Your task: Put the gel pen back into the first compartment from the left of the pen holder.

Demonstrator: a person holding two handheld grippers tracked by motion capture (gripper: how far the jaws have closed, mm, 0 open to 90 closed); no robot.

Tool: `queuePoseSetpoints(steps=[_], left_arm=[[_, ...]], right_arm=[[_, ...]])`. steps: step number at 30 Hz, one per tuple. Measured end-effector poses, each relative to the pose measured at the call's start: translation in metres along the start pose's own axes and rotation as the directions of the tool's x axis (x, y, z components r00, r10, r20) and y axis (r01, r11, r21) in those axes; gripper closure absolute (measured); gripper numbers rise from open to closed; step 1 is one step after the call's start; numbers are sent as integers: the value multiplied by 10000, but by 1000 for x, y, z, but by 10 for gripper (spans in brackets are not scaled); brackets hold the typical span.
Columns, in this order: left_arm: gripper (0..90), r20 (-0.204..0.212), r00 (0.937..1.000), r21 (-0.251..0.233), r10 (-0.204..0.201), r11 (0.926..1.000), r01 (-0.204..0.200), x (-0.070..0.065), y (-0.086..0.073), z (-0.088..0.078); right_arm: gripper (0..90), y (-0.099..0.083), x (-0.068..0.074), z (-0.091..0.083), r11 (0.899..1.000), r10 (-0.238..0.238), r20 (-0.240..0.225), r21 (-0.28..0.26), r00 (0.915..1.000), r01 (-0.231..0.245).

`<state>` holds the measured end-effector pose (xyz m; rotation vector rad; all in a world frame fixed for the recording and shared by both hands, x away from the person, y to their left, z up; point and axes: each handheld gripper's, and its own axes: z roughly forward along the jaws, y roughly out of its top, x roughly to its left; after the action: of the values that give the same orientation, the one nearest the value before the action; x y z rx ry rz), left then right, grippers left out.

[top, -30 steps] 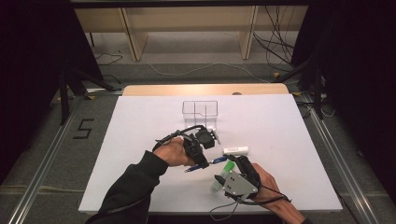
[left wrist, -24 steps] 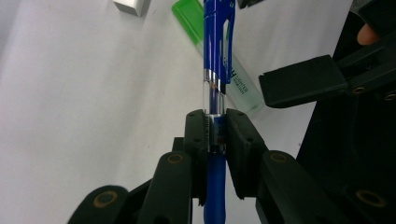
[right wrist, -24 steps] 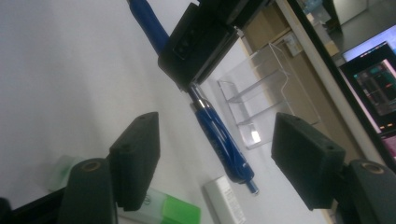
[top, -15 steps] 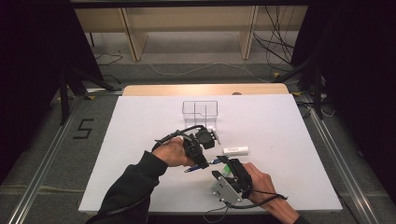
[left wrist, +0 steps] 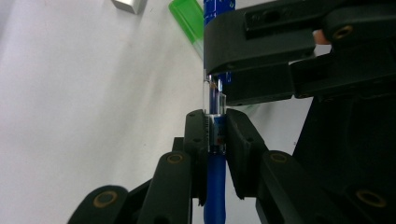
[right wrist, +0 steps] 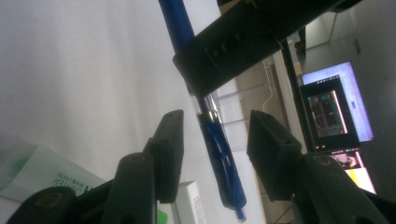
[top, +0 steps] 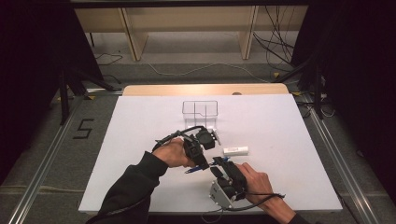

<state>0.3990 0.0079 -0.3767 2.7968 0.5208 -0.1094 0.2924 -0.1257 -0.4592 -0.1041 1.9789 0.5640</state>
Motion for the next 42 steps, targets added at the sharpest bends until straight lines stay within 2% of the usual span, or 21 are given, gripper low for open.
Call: queuePoseSetpoints(steps=[5, 9, 11, 21, 26, 29, 31, 33, 38, 42], left_arm=[[790, 2, 10000, -25, -31, 10000, 31, 0, -1, 0], [790, 32, 10000, -63, -57, 10000, 57, 0, -1, -1], [790, 50, 10000, -30, -26, 10000, 26, 0, -1, -1], [790, 135, 9999, -46, -51, 10000, 51, 0, -2, -3], [790, 195, 9998, -1, -63, 10000, 63, 0, -2, -2], [790, 181, 9998, 17, -90, 10000, 90, 0, -2, -1], [790, 184, 9998, 21, -107, 9999, 107, 0, -2, -1], [790, 197, 9997, 40, -143, 9999, 142, 0, -2, -1], [789, 247, 9993, 48, -263, 9996, 262, 2, -1, 1], [782, 378, 9986, -51, -368, 9993, 370, 4, -3, 0]], right_arm=[[617, 2, 2, 2, 9985, -546, 82, 64, 9985, 546], [642, 4, 3, 3, 9976, -699, 140, 9, 9975, 699], [658, 4, 4, 3, 9981, -608, 166, 41, 9980, 607], [698, 6, 6, 6, 9920, -1262, 268, 43, 9916, 1261], [721, 7, 7, 6, 9921, -1254, 363, 12, 9914, 1254], [740, 7, 7, 6, 9883, -1523, 340, 13, 9878, 1523], [749, 8, 8, 6, 9890, -1479, 371, 32, 9883, 1479], [755, 8, 8, 7, 9853, -1710, 387, 7, 9845, 1711], [773, 8, 11, 7, 9825, -1859, 384, 178, 9818, 1854], [791, 8, 12, 9, 9753, -2211, 409, 98, 9744, 2209]])
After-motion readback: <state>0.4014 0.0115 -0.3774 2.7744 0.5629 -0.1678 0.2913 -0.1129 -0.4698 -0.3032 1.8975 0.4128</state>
